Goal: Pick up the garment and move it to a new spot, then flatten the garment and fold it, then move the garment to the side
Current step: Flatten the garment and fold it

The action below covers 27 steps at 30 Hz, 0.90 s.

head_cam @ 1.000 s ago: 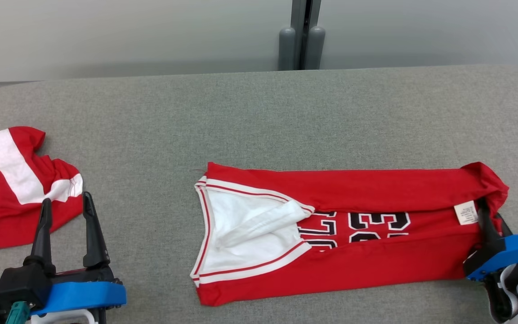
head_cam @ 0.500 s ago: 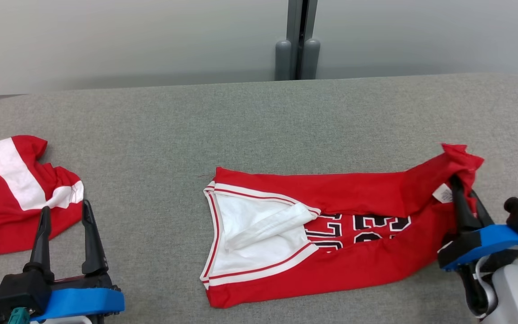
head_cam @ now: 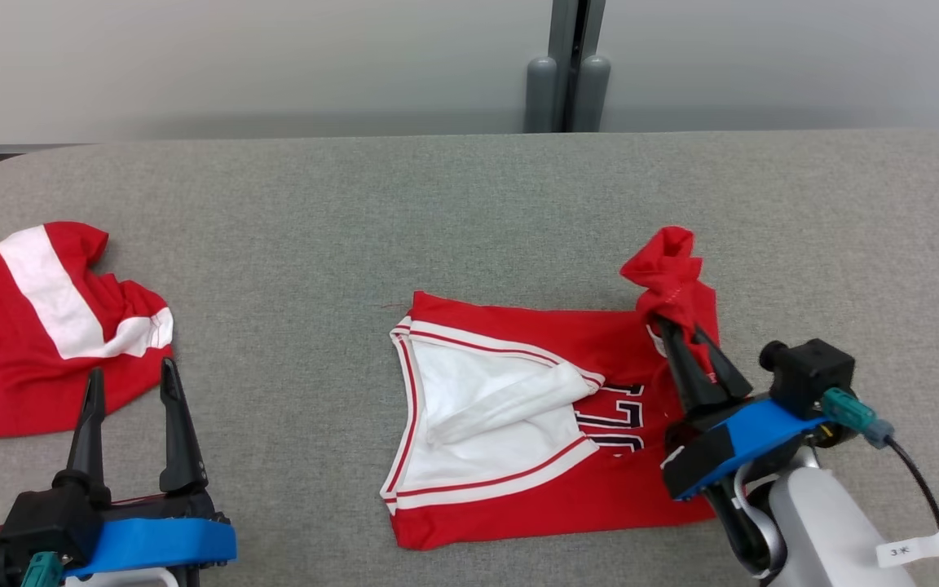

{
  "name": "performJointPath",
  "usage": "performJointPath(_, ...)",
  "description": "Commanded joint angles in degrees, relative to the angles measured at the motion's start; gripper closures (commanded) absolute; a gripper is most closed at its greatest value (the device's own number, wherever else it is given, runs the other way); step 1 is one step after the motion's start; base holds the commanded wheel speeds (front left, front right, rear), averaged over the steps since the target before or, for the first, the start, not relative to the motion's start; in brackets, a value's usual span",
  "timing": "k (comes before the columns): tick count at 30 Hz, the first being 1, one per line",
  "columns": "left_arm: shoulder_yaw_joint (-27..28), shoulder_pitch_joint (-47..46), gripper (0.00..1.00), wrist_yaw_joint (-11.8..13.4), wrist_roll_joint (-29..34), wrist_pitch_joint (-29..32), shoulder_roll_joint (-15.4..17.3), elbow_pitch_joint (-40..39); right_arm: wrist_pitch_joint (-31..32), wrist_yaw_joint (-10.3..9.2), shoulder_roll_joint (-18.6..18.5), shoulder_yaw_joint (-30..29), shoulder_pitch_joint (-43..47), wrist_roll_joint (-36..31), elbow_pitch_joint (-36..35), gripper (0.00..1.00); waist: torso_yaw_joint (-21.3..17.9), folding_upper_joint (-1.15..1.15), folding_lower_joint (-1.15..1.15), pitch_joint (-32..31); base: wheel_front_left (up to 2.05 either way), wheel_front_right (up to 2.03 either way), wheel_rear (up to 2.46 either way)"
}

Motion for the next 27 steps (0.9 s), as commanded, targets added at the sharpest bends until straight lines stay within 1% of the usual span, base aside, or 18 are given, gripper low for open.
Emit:
performJointPath(1, -0.29, -1.06, 0.00, 0.18, -0.26, -0.23, -0.10, 0.00, 0.20, 0.02, 0.60, 0.90, -0.73, -0.15, -0.24, 1.00, 0.48, 0.00, 0.00, 0.30, 0.00, 0.00, 0.00)
performJointPath(9, -1.45, -1.69, 0.00, 0.54, -0.51, -0.23, -0.09, 0.02, -0.04, 0.03, 3.25, 7.33, -3.78, 0.74, 2.42, 1.00, 2.35, 0.00, 0.00, 1.10, 0.00, 0.00, 0.00)
performJointPath(11, -1.76, -2.33, 0.00, 0.28, -0.62, -0.22, -0.10, 0.41, -0.24, 0.03, 3.43, 8.87, -4.54, 1.36, 3.60, 1.00, 2.93, 0.00, 0.00, 1.39, 0.00, 0.00, 0.00)
performJointPath(18, -3.42, -3.99, 0.00, 0.19, -1.05, -0.22, -0.09, 1.30, -1.75, 0.03, 3.49, 15.48, -7.38, 7.25, 7.30, 1.00, 5.03, 0.00, 0.00, 2.33, 0.00, 0.00, 0.00)
performJointPath(25, -4.48, -5.25, 0.00, 0.15, -1.63, -0.19, -0.09, 2.36, -3.02, 0.03, 3.48, 18.84, -10.32, 10.08, 12.91, 1.00, 6.43, 0.00, 0.00, 2.95, 0.00, 0.00, 0.00)
performJointPath(26, -4.62, -5.35, 0.00, 0.16, -1.76, -0.19, -0.10, 2.50, -3.07, 0.03, 3.45, 19.32, -10.74, 10.14, 13.96, 0.76, 6.52, 0.00, 0.00, 2.99, 0.00, 0.00, 0.00)
performJointPath(27, -4.73, -5.43, 0.00, 0.17, -1.80, -0.19, -0.10, 2.63, -3.31, 0.03, 3.49, 19.73, -11.12, 10.57, 14.58, 0.13, 6.59, 0.00, 0.00, 3.01, 0.00, 0.00, 0.00)
